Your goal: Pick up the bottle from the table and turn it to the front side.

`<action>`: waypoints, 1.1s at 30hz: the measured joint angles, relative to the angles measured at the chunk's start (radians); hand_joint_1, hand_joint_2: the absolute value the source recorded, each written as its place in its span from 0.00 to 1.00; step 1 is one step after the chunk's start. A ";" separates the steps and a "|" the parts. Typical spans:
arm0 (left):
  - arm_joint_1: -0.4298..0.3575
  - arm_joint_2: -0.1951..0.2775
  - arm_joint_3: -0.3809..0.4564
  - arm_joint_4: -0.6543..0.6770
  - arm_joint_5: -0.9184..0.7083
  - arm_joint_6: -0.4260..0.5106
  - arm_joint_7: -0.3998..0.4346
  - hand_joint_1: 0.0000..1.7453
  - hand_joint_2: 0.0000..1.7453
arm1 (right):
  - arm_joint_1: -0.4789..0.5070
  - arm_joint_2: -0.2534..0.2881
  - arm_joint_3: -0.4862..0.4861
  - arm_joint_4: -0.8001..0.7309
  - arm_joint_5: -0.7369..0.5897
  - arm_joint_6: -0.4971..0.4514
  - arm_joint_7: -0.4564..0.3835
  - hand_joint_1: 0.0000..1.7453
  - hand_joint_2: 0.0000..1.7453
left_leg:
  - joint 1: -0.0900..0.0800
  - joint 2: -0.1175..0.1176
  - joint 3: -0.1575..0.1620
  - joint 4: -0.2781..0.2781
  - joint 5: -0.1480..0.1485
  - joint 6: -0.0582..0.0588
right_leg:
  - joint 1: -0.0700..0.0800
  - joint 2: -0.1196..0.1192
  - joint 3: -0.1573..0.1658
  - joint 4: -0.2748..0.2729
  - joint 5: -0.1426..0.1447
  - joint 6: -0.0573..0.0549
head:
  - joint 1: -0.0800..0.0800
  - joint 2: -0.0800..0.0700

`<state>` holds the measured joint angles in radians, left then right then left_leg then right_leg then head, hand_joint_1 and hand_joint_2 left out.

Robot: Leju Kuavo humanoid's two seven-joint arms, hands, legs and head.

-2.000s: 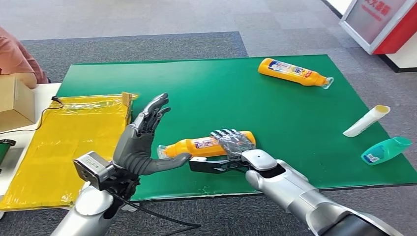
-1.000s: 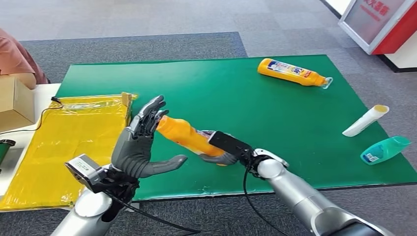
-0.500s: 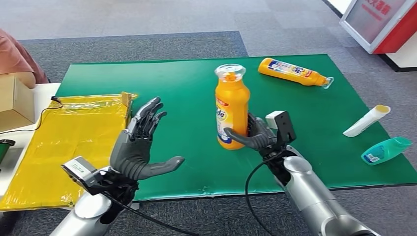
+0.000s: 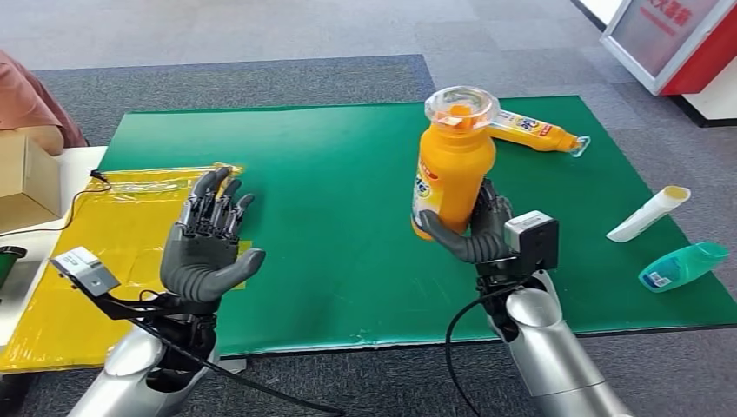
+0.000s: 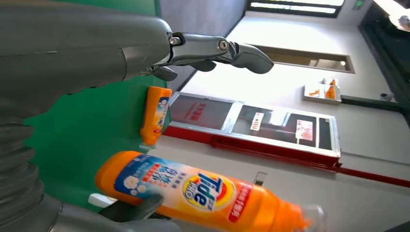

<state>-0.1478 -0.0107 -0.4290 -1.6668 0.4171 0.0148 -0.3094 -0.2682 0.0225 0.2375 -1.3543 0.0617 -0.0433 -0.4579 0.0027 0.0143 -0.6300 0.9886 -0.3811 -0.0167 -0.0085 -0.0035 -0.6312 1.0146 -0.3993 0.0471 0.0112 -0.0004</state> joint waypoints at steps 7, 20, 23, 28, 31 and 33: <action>-0.034 0.001 0.048 0.025 0.136 -0.070 0.085 0.00 1.00 | 0.035 0.019 0.065 -0.108 0.217 -0.189 -0.052 1.00 1.00 | 0.000 0.000 0.000 0.000 0.000 0.000 | 0.000 0.000 0.000 0.000 0.000 0.000 | 0.000 0.000; -0.157 0.038 -0.021 0.066 0.176 -0.213 0.210 0.00 1.00 | 0.030 0.027 0.166 -0.063 0.506 -0.435 -0.043 1.00 1.00 | 0.000 0.000 0.000 0.000 0.000 0.000 | 0.000 0.000 0.000 0.000 0.000 0.000 | 0.000 0.000; -0.188 0.055 -0.057 0.073 0.168 -0.232 0.228 0.00 1.00 | 0.017 0.027 0.177 -0.022 0.550 -0.463 -0.039 1.00 1.00 | 0.000 0.000 0.000 0.000 0.000 0.000 | 0.000 0.000 0.000 0.000 0.000 0.000 | 0.000 0.000; -0.240 0.072 -0.101 0.085 0.158 -0.244 0.251 0.00 1.00 | -0.003 0.028 0.194 0.032 0.603 -0.484 -0.034 1.00 1.00 | 0.000 0.000 0.000 0.000 0.000 0.000 | 0.000 0.000 0.000 0.000 0.000 0.000 | 0.000 0.000; -0.266 0.076 -0.121 0.094 0.145 -0.247 0.263 0.00 1.00 | -0.015 0.028 0.207 0.052 0.622 -0.486 -0.020 1.00 1.00 | 0.000 0.000 0.000 0.000 0.000 0.000 | 0.000 0.000 0.000 0.000 0.000 0.000 | 0.000 0.000; -0.281 0.078 -0.134 0.102 0.126 -0.247 0.268 0.00 1.00 | -0.021 0.029 0.213 0.062 0.628 -0.490 -0.014 1.00 1.00 | 0.000 0.000 0.000 0.000 0.000 0.000 | 0.000 0.000 0.000 0.000 0.000 0.000 | 0.000 0.000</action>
<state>-0.4292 0.0670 -0.5632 -1.5647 0.5433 -0.2320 -0.0416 -0.2897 0.0512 0.4504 -1.2922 0.6900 -0.5336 -0.4720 0.0026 0.0143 -0.6300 0.9886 -0.3808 -0.0167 -0.0086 -0.0036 -0.6312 1.0148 -0.3989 0.0473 0.0113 -0.0004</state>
